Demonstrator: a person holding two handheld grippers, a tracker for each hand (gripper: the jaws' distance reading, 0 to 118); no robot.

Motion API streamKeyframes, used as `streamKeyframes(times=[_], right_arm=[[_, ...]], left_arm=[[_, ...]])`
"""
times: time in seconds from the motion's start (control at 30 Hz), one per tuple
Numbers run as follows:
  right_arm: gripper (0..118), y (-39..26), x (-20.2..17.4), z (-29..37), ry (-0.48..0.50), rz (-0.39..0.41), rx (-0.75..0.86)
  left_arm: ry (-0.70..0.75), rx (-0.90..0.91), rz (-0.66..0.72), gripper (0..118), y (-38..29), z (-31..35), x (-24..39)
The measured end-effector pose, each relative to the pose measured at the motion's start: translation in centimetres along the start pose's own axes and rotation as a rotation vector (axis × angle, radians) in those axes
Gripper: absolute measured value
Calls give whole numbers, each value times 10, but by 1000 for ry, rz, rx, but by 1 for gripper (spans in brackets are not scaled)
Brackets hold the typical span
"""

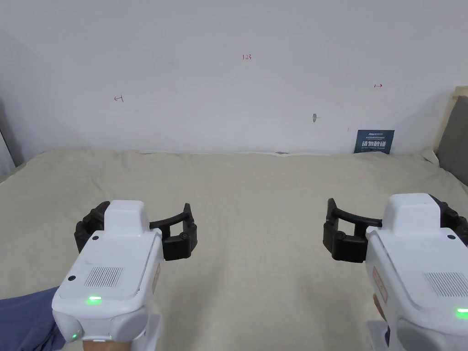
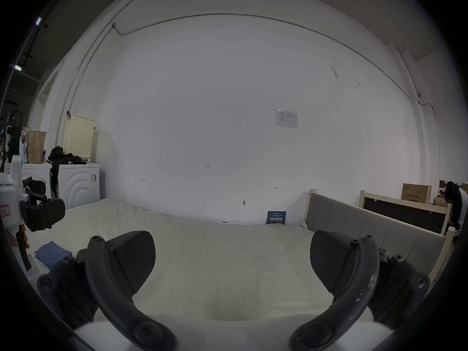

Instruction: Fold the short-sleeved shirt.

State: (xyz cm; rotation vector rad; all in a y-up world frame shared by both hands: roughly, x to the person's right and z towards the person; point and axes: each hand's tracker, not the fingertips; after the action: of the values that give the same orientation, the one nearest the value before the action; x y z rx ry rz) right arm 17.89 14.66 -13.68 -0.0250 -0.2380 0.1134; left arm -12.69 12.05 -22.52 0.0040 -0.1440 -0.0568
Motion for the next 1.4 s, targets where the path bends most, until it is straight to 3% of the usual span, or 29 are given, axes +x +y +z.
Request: streamKeyframes(times=[0.73, 0.83, 0.9, 1.1, 1.2, 1.4], right_arm=[[118, -1, -2, -5, -11, -3, -54], [118, 1, -6, -8, -54, -3, -107], [118, 4, -10, -9, -107, -29, -162], [118, 14, -6, -18, -94, -192, -426], [118, 17, -5, -21, -153, -251, -507], [118, 19, -4, -22, -173, -274, -513]], left_arm=[[-5, 6, 3, 118, 1, 0, -1], [-7, 3, 5, 118, 2, 0, -2], [-10, 0, 14, 118, 2, 1, -3], [-14, 2, 18, 118, 4, 2, -5], [-15, 3, 17, 118, 4, 2, -6], [-16, 2, 29, 118, 4, 2, -7]])
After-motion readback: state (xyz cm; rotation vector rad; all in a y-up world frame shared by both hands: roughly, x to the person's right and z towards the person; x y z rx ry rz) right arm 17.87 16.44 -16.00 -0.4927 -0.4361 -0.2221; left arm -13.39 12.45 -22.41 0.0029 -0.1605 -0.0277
